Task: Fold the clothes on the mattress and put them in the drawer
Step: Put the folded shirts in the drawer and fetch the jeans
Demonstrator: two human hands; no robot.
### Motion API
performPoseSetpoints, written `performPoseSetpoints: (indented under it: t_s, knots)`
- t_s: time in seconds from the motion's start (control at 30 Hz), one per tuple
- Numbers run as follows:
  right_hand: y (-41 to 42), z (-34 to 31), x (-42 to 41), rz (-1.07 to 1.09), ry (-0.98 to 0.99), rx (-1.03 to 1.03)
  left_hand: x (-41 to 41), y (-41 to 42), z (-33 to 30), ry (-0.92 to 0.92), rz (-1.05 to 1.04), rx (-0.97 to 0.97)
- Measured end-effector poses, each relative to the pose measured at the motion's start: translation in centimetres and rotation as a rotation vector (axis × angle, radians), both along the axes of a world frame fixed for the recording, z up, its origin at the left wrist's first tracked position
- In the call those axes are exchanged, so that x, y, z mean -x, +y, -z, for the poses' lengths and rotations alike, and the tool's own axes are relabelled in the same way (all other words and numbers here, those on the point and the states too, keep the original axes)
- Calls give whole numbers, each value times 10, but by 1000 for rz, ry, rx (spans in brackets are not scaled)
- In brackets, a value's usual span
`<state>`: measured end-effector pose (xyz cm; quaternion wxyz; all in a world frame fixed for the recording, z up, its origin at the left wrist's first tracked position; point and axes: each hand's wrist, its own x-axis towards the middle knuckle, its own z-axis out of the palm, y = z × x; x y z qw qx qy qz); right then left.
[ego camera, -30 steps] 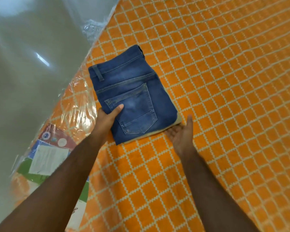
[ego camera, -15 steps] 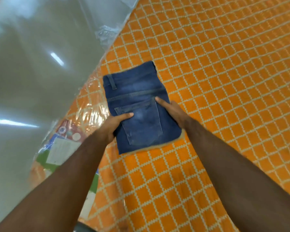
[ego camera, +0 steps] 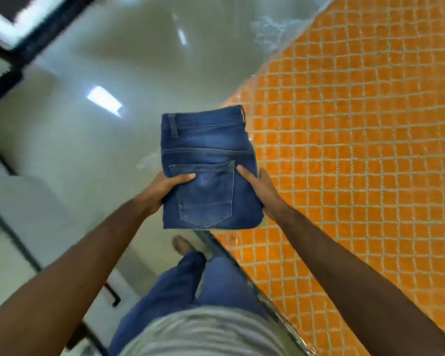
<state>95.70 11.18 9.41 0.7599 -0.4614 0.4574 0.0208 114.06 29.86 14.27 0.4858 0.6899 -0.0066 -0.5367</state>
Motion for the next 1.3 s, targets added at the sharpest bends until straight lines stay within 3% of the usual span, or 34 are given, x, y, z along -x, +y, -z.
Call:
performPoseSetpoints:
  t_s: [0.27, 0.6, 0.77, 1.07, 1.3]
  knots:
    - [91, -88, -114, -394, -50, 86, -30, 144, -78, -102, -399, 89]
    - [334, -149, -299, -1183, -129, 280, -17, 385, -109, -233, -1280, 180]
    - [458, -169, -378, -1509, -218, 383, -14, 451, -104, -268, -1578, 269]
    - [613, -112, -500, -1947, -189, 533, -77, 517, -41, -161, -1987, 247]
    - [654, -41, -559, -2130, -120, 589, -125, 522, 25, -16, -2147, 159]
